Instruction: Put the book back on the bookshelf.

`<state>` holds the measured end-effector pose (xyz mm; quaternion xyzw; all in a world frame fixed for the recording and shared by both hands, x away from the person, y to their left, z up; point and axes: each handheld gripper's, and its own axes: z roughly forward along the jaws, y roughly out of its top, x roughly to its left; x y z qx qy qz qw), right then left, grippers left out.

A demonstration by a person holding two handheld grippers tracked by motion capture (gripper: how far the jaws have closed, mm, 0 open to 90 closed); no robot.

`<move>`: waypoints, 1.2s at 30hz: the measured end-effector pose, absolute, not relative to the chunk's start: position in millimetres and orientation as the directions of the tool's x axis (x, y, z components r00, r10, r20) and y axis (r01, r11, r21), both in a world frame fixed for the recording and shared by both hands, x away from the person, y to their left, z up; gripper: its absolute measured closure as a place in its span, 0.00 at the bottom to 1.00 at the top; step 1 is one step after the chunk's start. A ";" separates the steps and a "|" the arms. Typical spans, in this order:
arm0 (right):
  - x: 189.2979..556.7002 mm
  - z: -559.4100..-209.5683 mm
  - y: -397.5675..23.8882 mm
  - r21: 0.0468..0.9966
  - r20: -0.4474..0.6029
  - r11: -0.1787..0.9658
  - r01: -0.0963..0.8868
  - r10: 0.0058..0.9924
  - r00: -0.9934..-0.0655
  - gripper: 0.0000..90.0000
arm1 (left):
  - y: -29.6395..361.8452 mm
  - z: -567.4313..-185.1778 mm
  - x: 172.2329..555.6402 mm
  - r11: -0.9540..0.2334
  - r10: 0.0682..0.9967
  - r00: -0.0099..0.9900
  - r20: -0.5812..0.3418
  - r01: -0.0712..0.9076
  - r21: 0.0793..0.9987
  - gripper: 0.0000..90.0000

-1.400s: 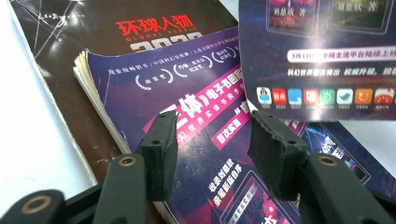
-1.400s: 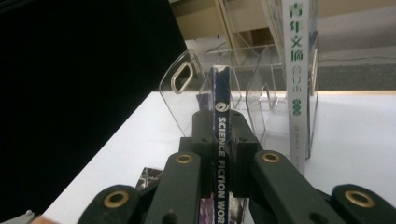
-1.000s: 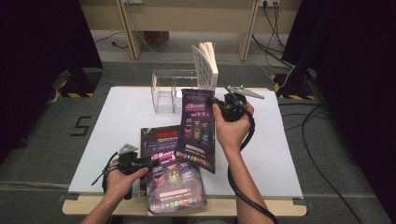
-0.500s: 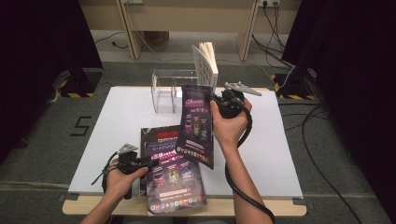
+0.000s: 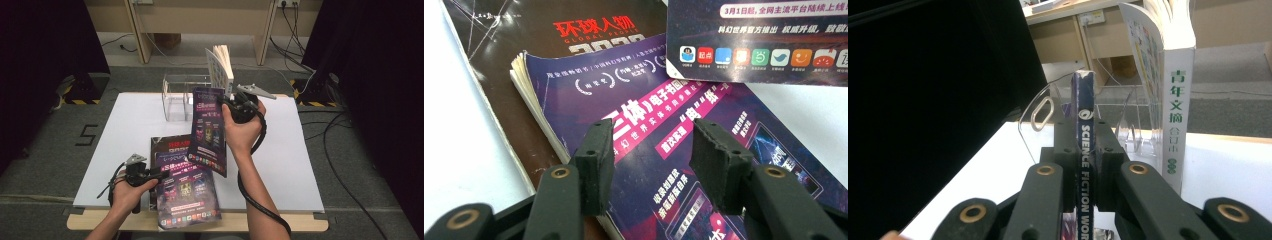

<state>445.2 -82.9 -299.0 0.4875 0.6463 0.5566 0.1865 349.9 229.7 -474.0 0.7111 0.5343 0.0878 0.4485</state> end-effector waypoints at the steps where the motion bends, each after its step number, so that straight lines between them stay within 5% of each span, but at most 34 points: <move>1: 445.9 -298.7 -82.4 0.903 0.297 -0.092 0.419 0.839 -0.456 0.94 | 229.6 -474.3 349.9 -0.025 0.838 0.413 -0.356 0.681 0.732 0.57; 36: 461.2 -287.8 -68.8 0.918 0.287 -0.107 0.382 0.844 -0.454 0.94 | 229.9 -475.5 349.6 -0.017 0.837 0.412 -0.359 0.676 0.737 0.57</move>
